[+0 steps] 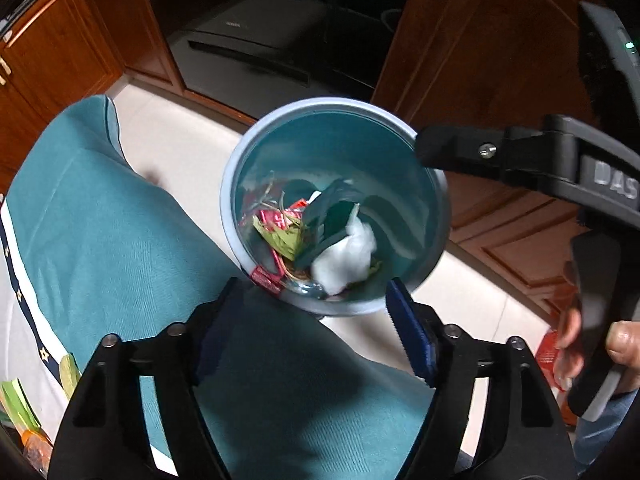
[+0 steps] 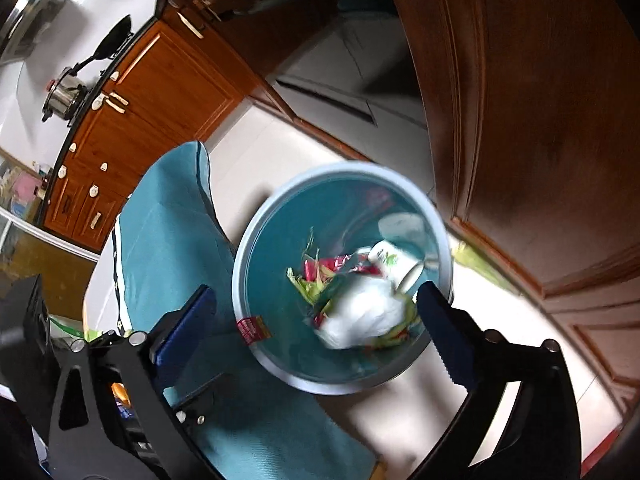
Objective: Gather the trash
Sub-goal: 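Carry the foil bag and tissue to the teal bin and release them, then move both tools back toward the table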
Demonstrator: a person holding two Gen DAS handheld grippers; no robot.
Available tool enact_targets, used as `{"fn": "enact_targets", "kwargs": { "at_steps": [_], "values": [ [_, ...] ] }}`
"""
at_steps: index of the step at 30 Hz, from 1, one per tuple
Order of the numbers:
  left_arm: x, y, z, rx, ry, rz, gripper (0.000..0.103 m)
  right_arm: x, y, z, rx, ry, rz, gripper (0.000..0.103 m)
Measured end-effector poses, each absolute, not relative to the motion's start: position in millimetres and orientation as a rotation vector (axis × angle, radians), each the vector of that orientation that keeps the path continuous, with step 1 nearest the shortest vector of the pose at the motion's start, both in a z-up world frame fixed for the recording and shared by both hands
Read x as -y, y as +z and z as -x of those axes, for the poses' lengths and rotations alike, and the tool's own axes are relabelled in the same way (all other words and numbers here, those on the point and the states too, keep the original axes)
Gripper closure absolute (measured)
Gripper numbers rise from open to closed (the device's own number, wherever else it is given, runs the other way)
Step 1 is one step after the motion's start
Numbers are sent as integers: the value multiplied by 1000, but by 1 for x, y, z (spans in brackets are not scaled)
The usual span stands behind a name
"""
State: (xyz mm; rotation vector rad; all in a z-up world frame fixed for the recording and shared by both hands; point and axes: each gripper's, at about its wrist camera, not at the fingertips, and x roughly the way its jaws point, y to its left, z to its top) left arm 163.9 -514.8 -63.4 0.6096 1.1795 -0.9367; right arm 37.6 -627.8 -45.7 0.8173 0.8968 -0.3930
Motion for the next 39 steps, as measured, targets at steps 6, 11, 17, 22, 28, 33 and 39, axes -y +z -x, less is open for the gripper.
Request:
{"fn": "enact_targets", "kwargs": {
  "at_steps": [6, 11, 17, 22, 28, 33, 39],
  "values": [
    [503, -61, -161, -1164, -922, -609, 11, 617, -52, -41, -947, -399, -817, 7],
    [493, -55, -157, -1166, -912, -586, 6, 608, -47, -43, -957, -398, -796, 7],
    [479, -39, -151, -1145, -910, -553, 4, 595, -35, -40, -958, -389, -781, 7],
    [459, -24, -146, -1123, -906, -533, 4, 577, -20, -37, -949, -373, -759, 7],
    [430, -9, -141, -1096, -883, -519, 4, 553, -6, -36, -944, -350, -742, 7],
    [399, 7, -139, -1075, -871, -478, 4, 526, 10, -37, -943, -316, -711, 7],
    [356, 21, -139, -1050, -849, -442, 4, 490, 30, -43, -942, -277, -668, 7]
  ]
}}
